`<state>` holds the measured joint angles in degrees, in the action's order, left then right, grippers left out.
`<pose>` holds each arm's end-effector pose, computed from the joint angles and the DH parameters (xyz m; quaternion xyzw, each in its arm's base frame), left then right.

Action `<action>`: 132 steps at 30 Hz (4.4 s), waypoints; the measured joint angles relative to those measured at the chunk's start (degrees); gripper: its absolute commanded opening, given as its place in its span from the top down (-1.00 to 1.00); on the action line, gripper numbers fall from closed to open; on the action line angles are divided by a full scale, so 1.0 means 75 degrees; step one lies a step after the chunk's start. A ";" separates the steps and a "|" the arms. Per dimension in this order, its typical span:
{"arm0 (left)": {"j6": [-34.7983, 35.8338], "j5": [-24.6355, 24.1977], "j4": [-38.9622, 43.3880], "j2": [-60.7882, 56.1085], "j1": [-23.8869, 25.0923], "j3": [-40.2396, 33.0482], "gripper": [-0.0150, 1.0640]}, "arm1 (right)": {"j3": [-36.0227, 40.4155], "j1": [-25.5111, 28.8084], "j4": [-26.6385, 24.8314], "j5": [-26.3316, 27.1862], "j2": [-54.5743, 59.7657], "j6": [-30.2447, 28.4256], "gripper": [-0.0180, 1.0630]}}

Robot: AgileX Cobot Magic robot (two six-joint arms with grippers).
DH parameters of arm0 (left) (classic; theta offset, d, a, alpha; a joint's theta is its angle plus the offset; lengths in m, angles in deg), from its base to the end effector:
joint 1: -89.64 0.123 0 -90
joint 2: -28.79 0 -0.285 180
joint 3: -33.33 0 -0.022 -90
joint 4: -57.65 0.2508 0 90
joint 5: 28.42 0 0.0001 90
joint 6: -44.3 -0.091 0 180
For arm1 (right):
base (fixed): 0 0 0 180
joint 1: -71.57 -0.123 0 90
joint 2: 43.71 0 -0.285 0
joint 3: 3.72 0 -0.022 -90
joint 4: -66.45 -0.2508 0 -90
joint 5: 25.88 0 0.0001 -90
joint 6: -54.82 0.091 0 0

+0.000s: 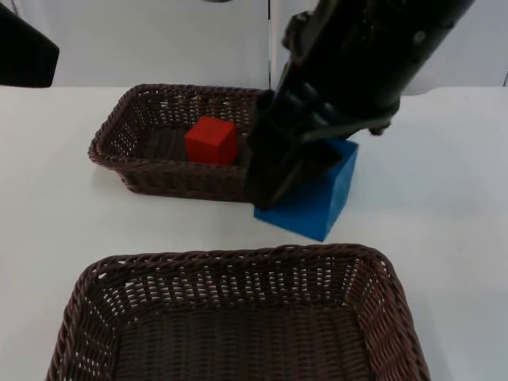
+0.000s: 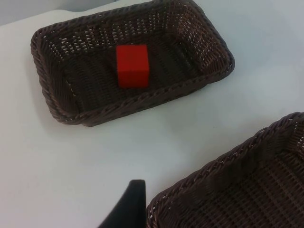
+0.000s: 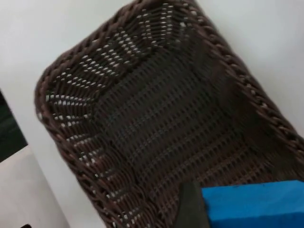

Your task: Pick up one cube with the left hand and place it into the upper basket. Pick up one cube with the right hand and place it into the lower basket.

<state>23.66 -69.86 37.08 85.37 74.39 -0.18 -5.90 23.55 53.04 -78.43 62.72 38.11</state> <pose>0.1507 -0.0630 0.3259 0.2065 0.8762 -0.1435 0.4111 0.2319 0.2828 0.2742 -0.4778 0.8490 0.1551 0.1639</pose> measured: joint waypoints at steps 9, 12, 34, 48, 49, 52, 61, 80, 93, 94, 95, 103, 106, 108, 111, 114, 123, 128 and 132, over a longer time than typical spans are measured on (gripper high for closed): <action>0.0000 0.0000 0.0000 0.0000 0.0000 0.0000 -0.87 | 0.0488 -0.0050 -0.0036 0.0190 0.0253 0.0000 0.97; 0.0000 0.0000 0.0000 0.0000 0.0000 0.0000 -0.87 | 0.0760 -0.0058 -0.0048 0.0484 0.0285 0.0000 0.97; 0.0000 -0.0007 0.0000 0.0000 0.0000 0.0000 -0.87 | 0.2642 -0.0075 -0.0413 0.3418 0.0291 0.0000 0.97; -0.0015 -0.0007 0.0000 0.0000 0.0000 0.0000 -0.87 | 0.2981 -0.0075 -0.0465 0.4065 0.0833 0.0000 0.72; -0.0015 -0.0007 0.0000 0.0000 0.0000 0.0000 -0.87 | 0.2986 -0.0075 -0.0465 0.4065 0.0951 0.0000 0.68; -0.0015 -0.0007 0.0000 0.0000 0.0000 0.0000 -0.87 | 0.2986 -0.0075 -0.0465 0.4065 0.1121 0.0000 0.53; -0.0015 -0.0007 0.0000 0.0000 0.0000 0.0000 -0.87 | 0.2986 -0.0075 -0.0465 0.4065 0.1220 0.0000 -0.48; -0.0015 -0.0007 0.0000 0.0000 0.0000 0.0000 -0.87 | 0.2998 -0.0075 -0.0477 0.4065 -0.0239 0.0164 -0.48; -0.0015 -0.0007 0.0000 0.0000 0.0000 0.0000 -0.87 | 0.2998 -0.0075 -0.0477 0.4080 -0.2538 0.0164 -0.48; -0.0015 -0.0007 0.0000 0.0000 0.0000 0.0000 -0.87 | 0.2998 -0.0075 -0.0477 0.4080 -0.2669 0.0164 -0.48; -0.0015 -0.0007 0.0000 0.0000 0.0000 0.0000 -0.87 | 0.2998 -0.0075 -0.0477 0.4080 -0.2803 0.0164 -0.48; -0.0050 -0.0018 0.0000 -0.0256 0.0000 0.0000 -0.87 | 0.2998 -0.0075 -0.0477 0.4080 -0.3500 0.0164 -0.48; -0.0159 -0.0018 0.0000 -0.0585 0.0000 0.0000 -0.87 | 0.2998 -0.0075 -0.0477 0.4080 -0.3808 0.0164 -0.48; -0.0177 -0.0018 0.0000 -0.0718 0.0000 0.0000 -0.87 | 0.2998 -0.0075 -0.0477 0.4080 -0.3913 0.0164 -0.48; -0.0192 -0.0167 0.0000 -0.1129 0.0000 0.0000 -0.87 | 0.2998 -0.0075 -0.0477 0.4005 -0.4201 0.0119 -0.48; -0.0192 -0.0259 0.0000 -0.1332 0.0000 0.0000 -0.87 | 0.3052 -0.0075 -0.0477 0.3974 -0.4350 -0.0009 -0.48; -0.0206 -0.1103 0.0039 -0.2008 0.0000 0.0000 -0.87 | 0.4058 -0.0075 -0.0477 0.4144 -0.5267 -0.0152 -0.48; -0.0220 -0.1442 0.0058 -0.2475 0.0000 0.0000 -0.87 | 0.4495 -0.0075 -0.0477 0.4258 -0.6096 -0.0187 -0.48; -0.0220 -0.1654 0.0065 -0.2813 0.0000 0.0000 -0.87 | 0.4778 -0.0075 -0.0477 0.4306 -0.6669 -0.0187 -0.48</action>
<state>22.02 -82.26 37.57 64.28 74.39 -0.18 29.94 22.98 49.47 -46.14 12.71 36.71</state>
